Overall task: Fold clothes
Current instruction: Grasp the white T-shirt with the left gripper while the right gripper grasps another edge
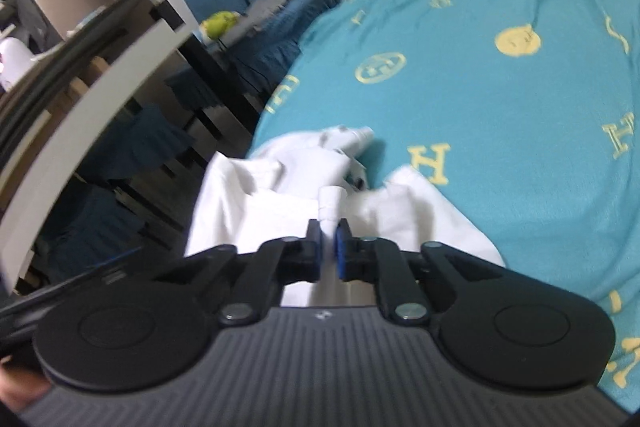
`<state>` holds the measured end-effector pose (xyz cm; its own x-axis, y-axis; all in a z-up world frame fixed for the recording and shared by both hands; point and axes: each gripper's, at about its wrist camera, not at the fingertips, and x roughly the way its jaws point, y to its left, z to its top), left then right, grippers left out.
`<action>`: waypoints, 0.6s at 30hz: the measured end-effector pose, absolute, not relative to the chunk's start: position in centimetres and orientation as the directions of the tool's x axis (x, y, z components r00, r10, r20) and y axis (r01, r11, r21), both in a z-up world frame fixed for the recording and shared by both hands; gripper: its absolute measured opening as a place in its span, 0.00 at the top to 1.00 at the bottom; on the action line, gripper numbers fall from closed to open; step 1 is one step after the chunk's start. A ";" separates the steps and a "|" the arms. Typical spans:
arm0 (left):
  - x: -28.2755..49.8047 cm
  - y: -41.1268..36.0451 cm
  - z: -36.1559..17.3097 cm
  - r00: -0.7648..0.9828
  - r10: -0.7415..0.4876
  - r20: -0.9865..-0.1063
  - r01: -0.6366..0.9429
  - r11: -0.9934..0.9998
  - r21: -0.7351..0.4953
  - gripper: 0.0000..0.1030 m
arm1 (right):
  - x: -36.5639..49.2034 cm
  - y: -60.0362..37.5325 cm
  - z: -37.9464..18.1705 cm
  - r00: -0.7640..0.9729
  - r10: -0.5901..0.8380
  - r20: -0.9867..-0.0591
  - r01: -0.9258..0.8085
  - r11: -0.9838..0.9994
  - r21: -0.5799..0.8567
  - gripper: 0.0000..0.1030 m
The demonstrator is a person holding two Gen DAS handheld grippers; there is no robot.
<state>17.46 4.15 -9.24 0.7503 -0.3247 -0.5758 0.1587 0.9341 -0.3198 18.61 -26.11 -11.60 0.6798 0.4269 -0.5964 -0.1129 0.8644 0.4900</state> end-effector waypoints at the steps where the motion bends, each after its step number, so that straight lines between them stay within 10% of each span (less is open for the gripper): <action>1: 18.0 4.4 -9.6 0.752 -0.318 -0.578 0.147 0.935 -0.323 0.24 | 18.3 -26.1 -11.1 0.685 0.439 -0.582 -0.128 0.858 0.497 0.93; 7: 18.5 5.8 -10.1 0.744 -0.335 -0.579 0.118 0.918 -0.379 0.36 | 14.5 -25.4 -7.1 0.657 0.574 -0.488 -0.290 0.791 0.539 0.94; 18: 15.2 5.0 -3.2 0.793 -0.353 -0.496 0.206 0.922 -0.328 0.34 | 8.3 -19.4 -10.7 0.354 0.615 -0.705 -0.257 0.788 0.559 0.92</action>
<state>15.21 4.97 -3.15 0.7930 -0.3533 -0.4963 0.2059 0.9221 -0.3276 8.27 -19.45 -10.65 0.3537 0.6152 -0.7045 -0.2574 0.7882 0.5591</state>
